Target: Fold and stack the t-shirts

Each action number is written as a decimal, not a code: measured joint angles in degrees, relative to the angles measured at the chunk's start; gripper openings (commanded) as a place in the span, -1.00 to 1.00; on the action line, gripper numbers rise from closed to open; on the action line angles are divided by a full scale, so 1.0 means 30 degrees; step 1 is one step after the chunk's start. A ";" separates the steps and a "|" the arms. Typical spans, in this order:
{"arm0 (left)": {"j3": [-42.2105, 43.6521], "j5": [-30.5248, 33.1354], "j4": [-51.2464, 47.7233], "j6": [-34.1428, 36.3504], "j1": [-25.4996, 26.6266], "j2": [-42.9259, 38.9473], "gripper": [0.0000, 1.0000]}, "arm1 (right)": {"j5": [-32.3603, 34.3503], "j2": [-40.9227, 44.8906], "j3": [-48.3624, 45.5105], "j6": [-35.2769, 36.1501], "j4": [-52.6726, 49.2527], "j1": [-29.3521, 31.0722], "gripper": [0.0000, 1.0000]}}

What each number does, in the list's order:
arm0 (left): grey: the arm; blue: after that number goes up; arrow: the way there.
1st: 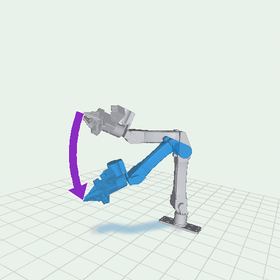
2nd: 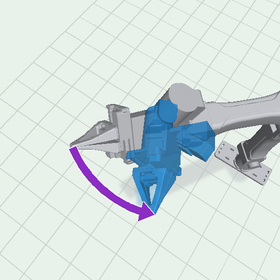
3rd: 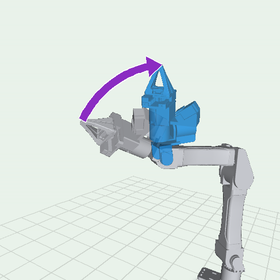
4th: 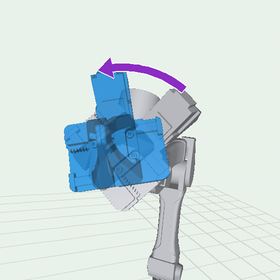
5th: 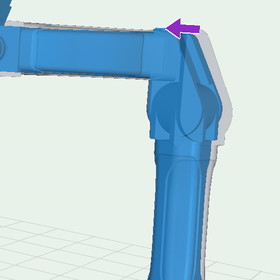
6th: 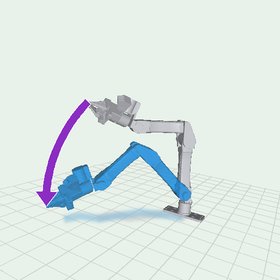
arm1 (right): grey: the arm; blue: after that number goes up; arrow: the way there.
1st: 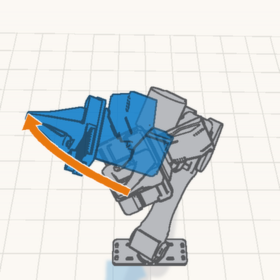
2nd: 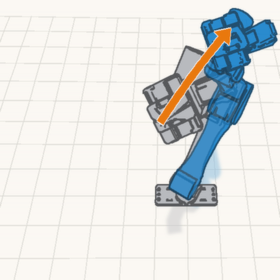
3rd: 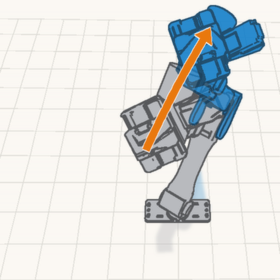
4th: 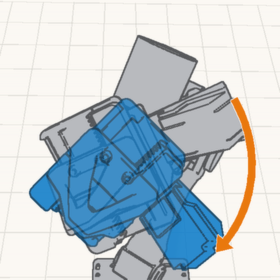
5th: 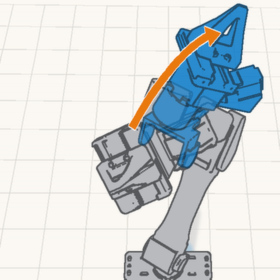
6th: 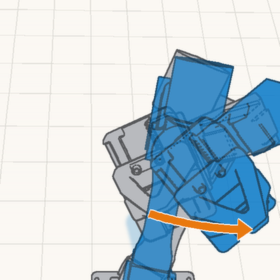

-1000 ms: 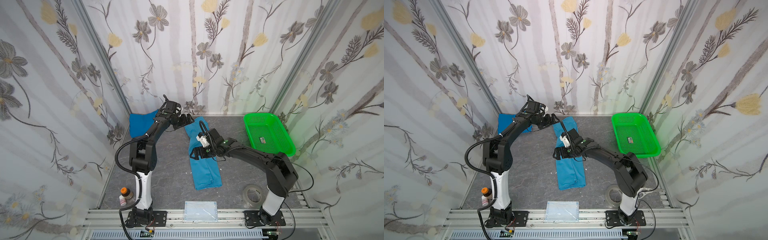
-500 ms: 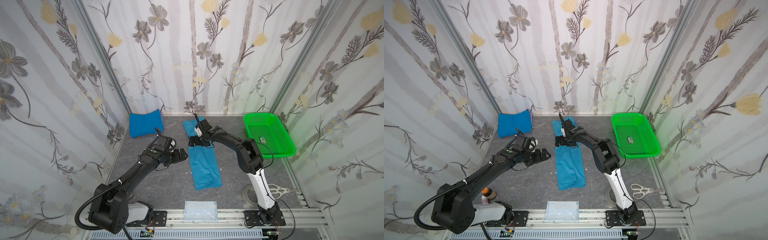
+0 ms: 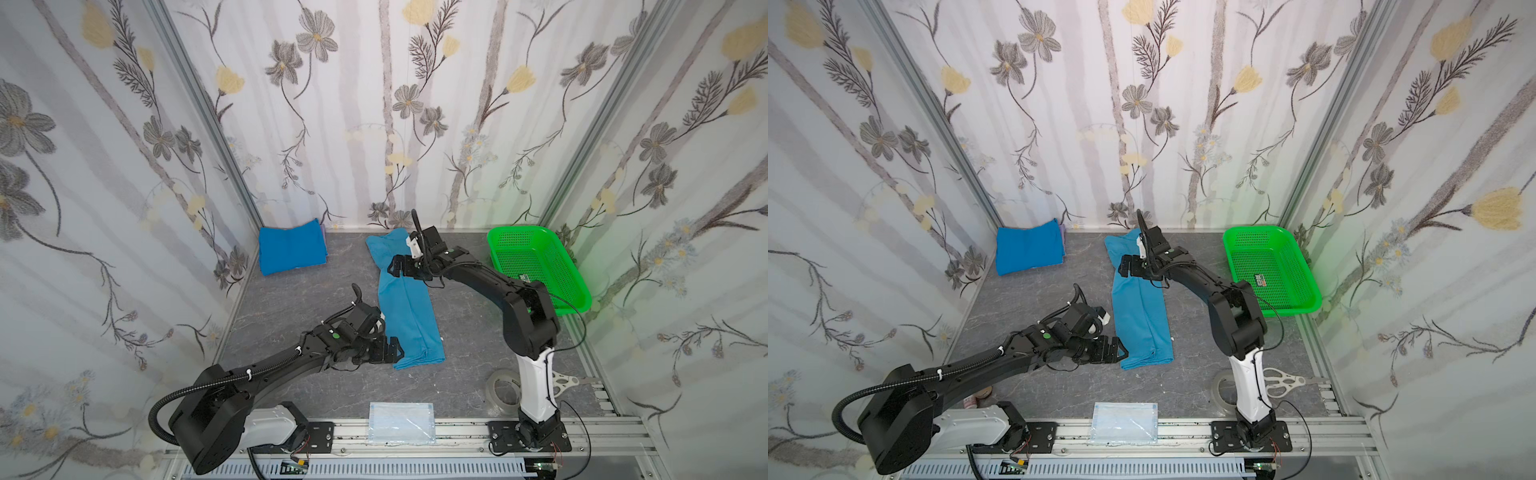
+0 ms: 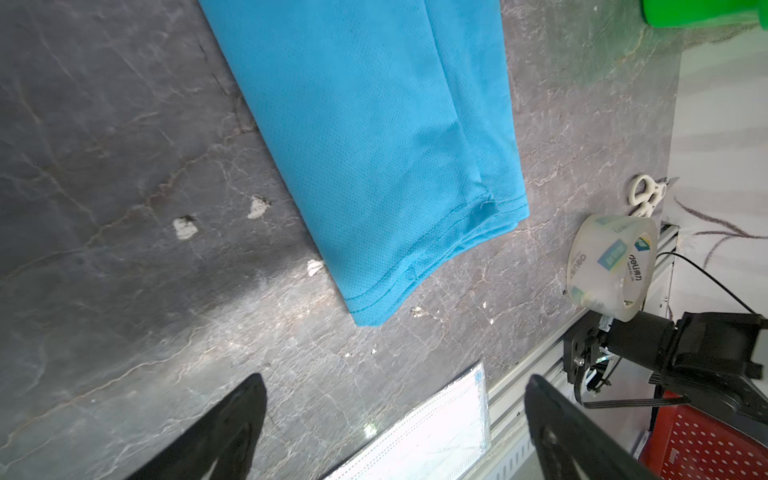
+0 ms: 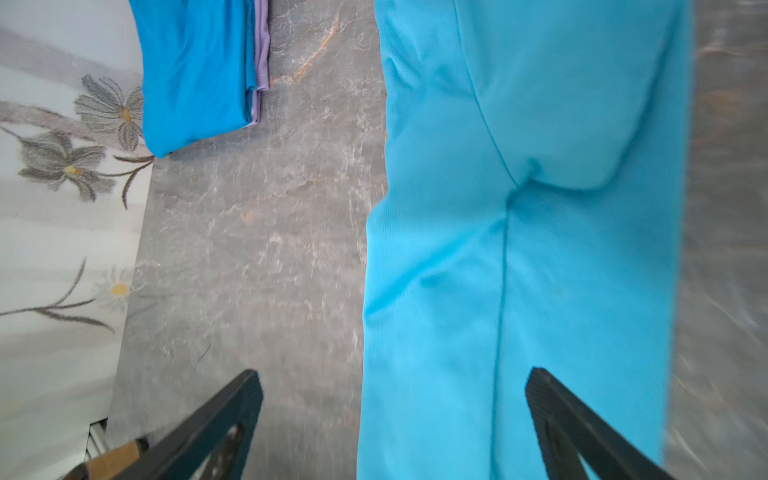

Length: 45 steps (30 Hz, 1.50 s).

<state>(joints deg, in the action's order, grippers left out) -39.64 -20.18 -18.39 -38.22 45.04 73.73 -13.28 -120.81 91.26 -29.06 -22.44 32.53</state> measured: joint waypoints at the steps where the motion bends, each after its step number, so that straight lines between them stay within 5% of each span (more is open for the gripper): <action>1: 0.0029 0.0109 0.0189 -0.0240 0.0255 0.0313 0.72 | -0.0015 0.1435 -0.1348 0.0080 0.0379 -0.0109 1.00; 5: 0.0219 0.0408 0.1224 -0.1188 0.1333 0.1399 0.47 | 0.0495 0.6273 -0.7329 0.0393 0.1719 -0.0648 0.99; 8: 0.0131 0.1224 0.1566 -0.1843 0.1690 0.2324 0.08 | 0.1042 0.9041 -1.0746 0.0423 0.1515 -0.0998 1.00; 10: -0.0073 0.1508 0.1581 -0.2229 0.1923 0.2856 -0.19 | 0.1064 1.0775 -1.2254 0.0444 0.1545 -0.0984 1.00; 14: -0.0248 0.2171 0.1603 -0.2827 0.2222 0.3636 -0.26 | 0.1078 1.3304 -1.4673 0.0561 0.1661 -0.1020 0.99; 20: -0.0248 0.2732 0.1530 -0.3330 0.2302 0.4364 -1.00 | 0.0772 1.5212 -1.7398 0.0568 0.1778 -0.1049 0.99; 29: 0.1858 0.2863 0.1479 -0.4233 0.2572 0.2018 -1.00 | -0.1042 1.5664 -1.9992 0.0772 0.2200 0.0299 0.82; 34: 0.3490 0.2856 0.1311 -0.5151 0.3308 -0.0386 -0.95 | -0.1800 1.5263 -2.1201 0.0087 0.3184 0.2484 0.52; 37: 0.4408 0.2929 0.1166 -0.5639 0.3439 -0.1661 -0.54 | -0.2025 1.5147 -2.1733 -0.0539 0.3789 0.3446 0.40; 39: 0.4779 0.3075 0.0911 -0.5836 0.3439 -0.2288 0.08 | -0.2288 1.5103 -2.2068 -0.0940 0.4189 0.3738 0.29; 41: 0.4838 0.3198 0.0670 -0.5974 0.3439 -0.2739 0.43 | -0.2324 1.4979 -2.2229 -0.1297 0.4481 0.3942 0.27; 45: 0.4816 0.3366 0.0685 -0.6186 0.3351 -0.3220 0.47 | -0.2769 1.4739 -2.2316 -0.1530 0.4823 0.4925 0.16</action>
<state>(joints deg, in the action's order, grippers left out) -25.19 -10.09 -16.34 -56.77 55.09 64.07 -21.58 -76.60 24.32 -33.65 -7.97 47.31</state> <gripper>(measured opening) 0.748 0.625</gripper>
